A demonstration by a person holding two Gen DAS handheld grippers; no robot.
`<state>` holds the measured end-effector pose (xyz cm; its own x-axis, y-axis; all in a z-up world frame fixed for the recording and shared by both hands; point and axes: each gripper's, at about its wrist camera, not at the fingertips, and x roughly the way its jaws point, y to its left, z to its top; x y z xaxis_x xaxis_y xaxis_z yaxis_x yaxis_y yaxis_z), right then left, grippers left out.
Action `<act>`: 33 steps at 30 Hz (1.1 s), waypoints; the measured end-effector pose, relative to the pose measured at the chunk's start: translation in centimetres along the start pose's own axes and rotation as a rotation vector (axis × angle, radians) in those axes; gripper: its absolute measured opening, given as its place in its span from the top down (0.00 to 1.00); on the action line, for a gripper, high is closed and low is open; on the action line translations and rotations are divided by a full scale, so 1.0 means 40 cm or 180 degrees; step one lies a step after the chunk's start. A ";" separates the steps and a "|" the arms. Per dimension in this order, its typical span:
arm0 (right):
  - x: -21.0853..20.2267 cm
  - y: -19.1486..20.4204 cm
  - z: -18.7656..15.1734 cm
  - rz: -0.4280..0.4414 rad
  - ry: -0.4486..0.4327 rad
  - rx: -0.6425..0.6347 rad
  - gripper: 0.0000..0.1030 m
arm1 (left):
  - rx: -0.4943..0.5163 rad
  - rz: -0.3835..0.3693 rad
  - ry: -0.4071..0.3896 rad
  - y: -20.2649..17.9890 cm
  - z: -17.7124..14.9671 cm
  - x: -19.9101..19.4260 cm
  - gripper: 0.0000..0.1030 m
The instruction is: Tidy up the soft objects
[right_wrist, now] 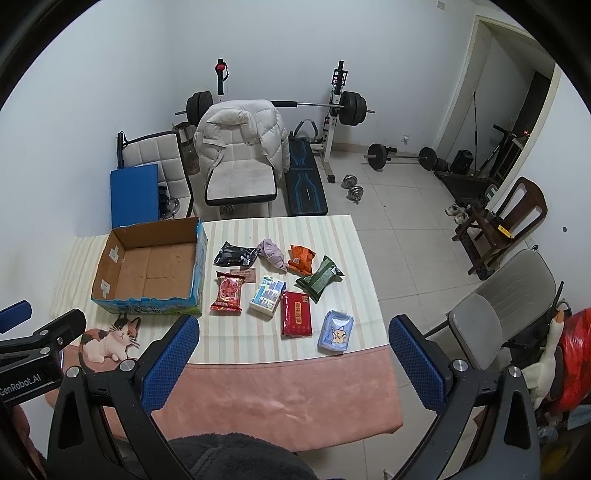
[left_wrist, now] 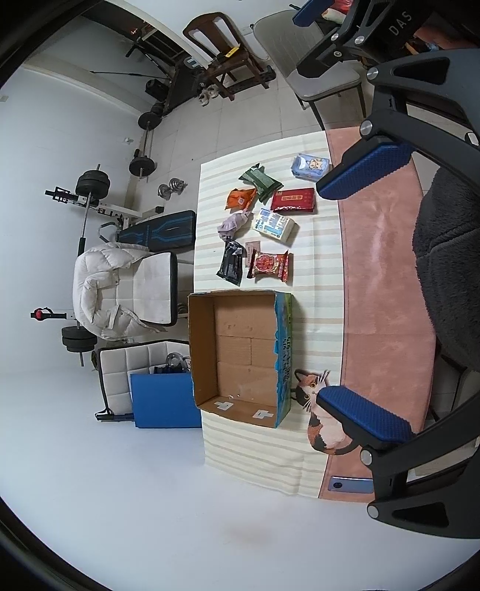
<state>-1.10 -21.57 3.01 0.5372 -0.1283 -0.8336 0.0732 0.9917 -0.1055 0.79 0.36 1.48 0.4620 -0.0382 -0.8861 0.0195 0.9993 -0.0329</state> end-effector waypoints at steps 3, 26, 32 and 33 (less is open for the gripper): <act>-0.006 0.001 0.008 0.0005 -0.0003 0.0003 0.00 | 0.0002 0.0003 -0.0010 0.000 0.001 -0.001 0.00; -0.038 0.012 0.061 0.0051 -0.0070 0.0035 0.00 | 0.0040 0.0011 -0.0079 -0.002 0.019 -0.019 0.00; -0.039 0.010 0.060 0.0057 -0.0081 0.0039 0.00 | 0.0042 0.0013 -0.0088 -0.007 0.017 -0.019 0.00; -0.040 0.014 0.067 0.0060 -0.0083 0.0037 0.00 | 0.0043 0.0015 -0.0085 -0.006 0.017 -0.019 0.00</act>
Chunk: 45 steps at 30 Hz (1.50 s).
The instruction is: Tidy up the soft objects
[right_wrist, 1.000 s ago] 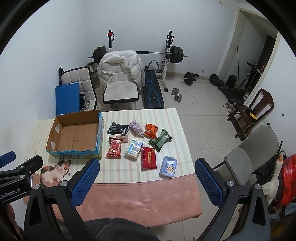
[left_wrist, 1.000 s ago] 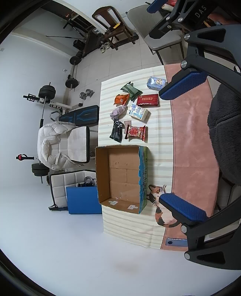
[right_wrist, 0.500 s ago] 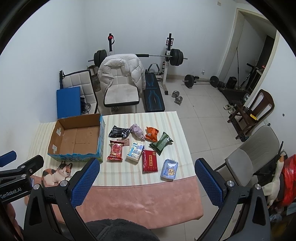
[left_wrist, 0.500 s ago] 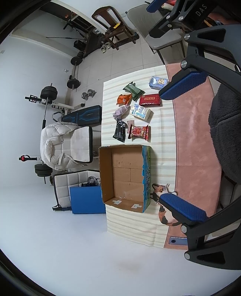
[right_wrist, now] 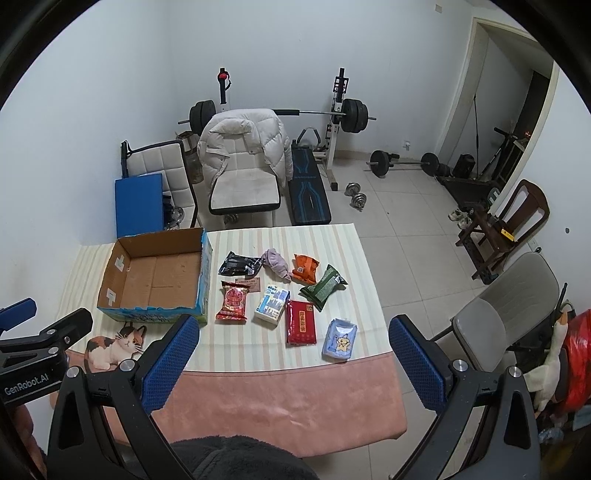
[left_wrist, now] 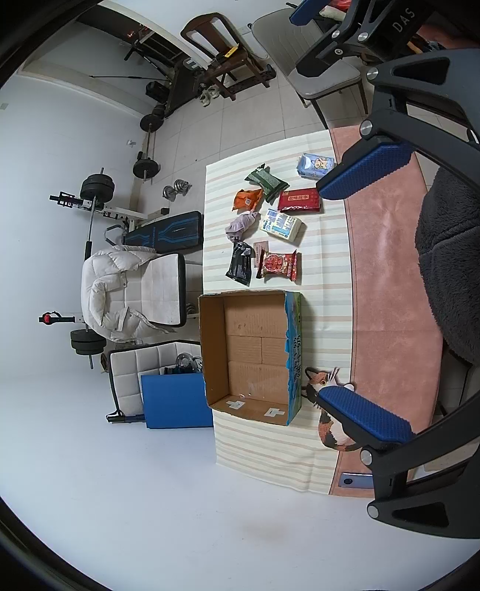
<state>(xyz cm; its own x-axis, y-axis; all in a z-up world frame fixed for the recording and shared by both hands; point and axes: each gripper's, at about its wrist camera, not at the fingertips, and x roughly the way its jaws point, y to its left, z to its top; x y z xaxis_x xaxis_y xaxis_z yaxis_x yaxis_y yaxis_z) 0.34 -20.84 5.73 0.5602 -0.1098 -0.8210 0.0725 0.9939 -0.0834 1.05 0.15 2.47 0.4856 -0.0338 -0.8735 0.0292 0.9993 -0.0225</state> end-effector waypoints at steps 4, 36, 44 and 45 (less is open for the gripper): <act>0.000 0.002 0.001 0.0008 0.0004 -0.0002 0.00 | -0.0015 -0.0006 -0.0002 -0.002 0.000 -0.002 0.00; 0.773 -0.300 -0.112 -0.0067 0.1462 0.0744 0.00 | 0.0469 -0.0254 0.1084 -0.245 0.147 0.721 0.01; 1.104 -0.331 -0.225 0.0243 0.1945 0.0916 0.00 | 0.0955 -0.0239 0.1754 -0.414 0.105 1.085 0.01; 1.132 -0.327 -0.233 0.0290 0.1975 0.0910 0.00 | 0.1002 -0.0217 0.1843 -0.431 0.099 1.122 0.01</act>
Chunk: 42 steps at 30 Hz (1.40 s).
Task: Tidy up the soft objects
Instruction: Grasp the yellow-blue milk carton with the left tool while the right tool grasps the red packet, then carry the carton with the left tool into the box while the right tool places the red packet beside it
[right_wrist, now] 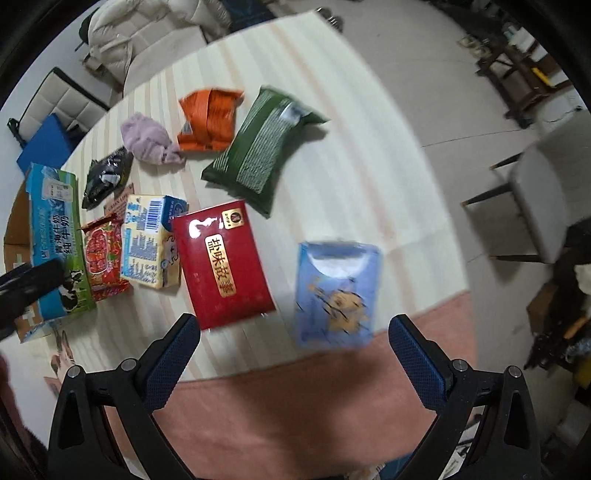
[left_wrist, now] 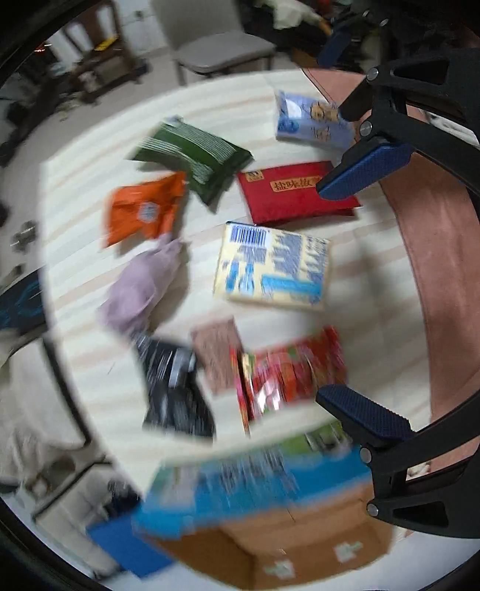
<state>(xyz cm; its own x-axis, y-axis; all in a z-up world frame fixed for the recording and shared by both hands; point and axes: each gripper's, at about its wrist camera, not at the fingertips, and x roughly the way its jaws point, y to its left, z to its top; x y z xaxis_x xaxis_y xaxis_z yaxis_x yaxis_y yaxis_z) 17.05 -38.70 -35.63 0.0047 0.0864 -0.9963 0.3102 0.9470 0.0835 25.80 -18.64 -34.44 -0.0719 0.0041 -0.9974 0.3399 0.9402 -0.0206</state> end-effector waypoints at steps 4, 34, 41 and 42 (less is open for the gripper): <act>0.045 0.016 0.009 0.0093 0.0097 -0.0069 0.00 | 0.0080 -0.0018 0.0290 -0.029 0.050 0.130 0.02; 0.248 0.207 0.086 -0.0270 0.0526 -0.0507 0.55 | -0.0368 0.0041 0.0332 0.123 -0.026 0.235 0.41; 0.176 0.148 0.075 -0.0165 0.0482 -0.0424 0.75 | -0.0340 0.0062 0.0186 0.118 -0.070 0.170 0.41; 0.159 0.141 0.075 -0.0149 0.0459 -0.0402 0.76 | -0.0343 0.0057 0.0175 0.121 -0.076 0.163 0.41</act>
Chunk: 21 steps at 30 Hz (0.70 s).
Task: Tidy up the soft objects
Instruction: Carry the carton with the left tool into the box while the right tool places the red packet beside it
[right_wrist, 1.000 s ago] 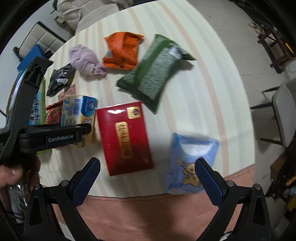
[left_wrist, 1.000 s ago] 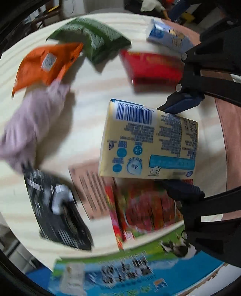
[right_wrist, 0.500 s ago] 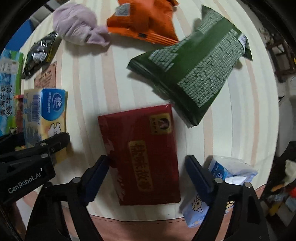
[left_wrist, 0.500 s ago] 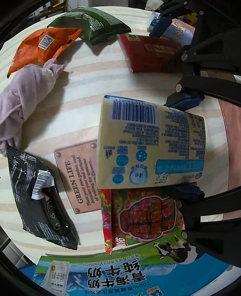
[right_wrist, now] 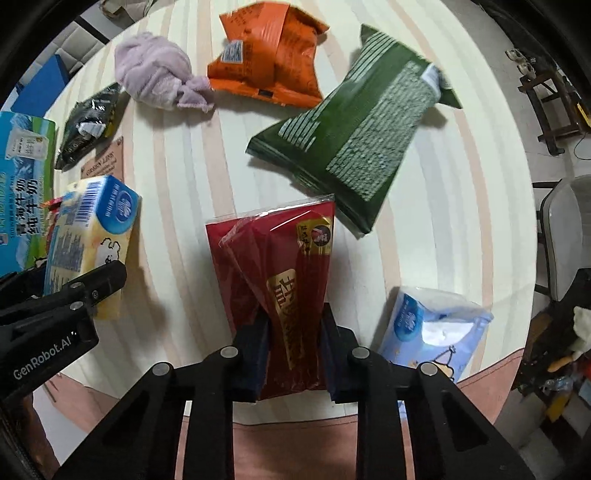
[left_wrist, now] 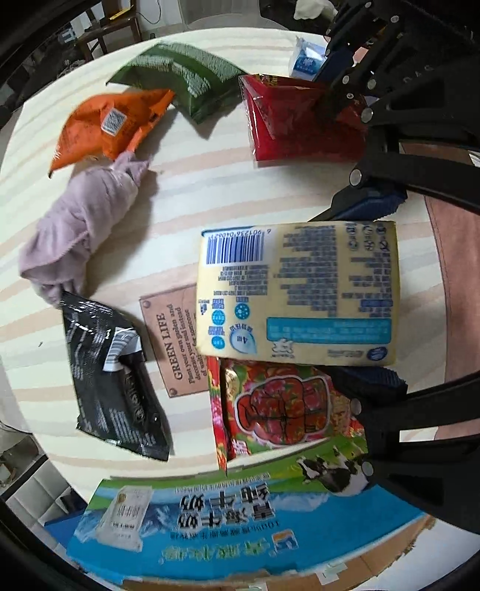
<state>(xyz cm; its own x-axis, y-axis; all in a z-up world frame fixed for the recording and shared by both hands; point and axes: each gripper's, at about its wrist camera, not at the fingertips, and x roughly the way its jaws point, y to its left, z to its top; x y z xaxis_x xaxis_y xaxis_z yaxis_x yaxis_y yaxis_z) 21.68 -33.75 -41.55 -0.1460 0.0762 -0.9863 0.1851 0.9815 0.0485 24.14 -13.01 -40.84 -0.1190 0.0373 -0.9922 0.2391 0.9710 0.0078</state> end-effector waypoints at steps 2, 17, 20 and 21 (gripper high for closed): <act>-0.032 -0.015 -0.011 0.0074 -0.0045 0.0031 0.77 | -0.0017 -0.0016 -0.0043 0.010 -0.011 -0.033 0.41; -0.459 0.086 -0.097 0.0600 -0.0658 -0.0339 0.77 | -0.0397 -0.0372 -0.0934 0.219 -0.115 -0.490 0.41; -0.531 0.210 -0.113 0.0714 -0.0747 -0.0539 0.77 | -0.0526 -0.0310 -0.1035 0.315 -0.130 -0.545 0.41; -0.555 0.253 -0.114 0.0754 -0.0768 -0.0605 0.77 | -0.0574 -0.0286 -0.1058 0.352 -0.134 -0.554 0.41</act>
<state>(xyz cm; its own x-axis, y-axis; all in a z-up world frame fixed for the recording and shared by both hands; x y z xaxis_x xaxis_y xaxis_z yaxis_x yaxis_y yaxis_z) 22.37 -24.72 -18.47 0.1163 0.2835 -0.9519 -0.0006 0.9584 0.2854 24.99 1.11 -18.09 0.1942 -0.0997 -0.9759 0.0651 0.9939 -0.0886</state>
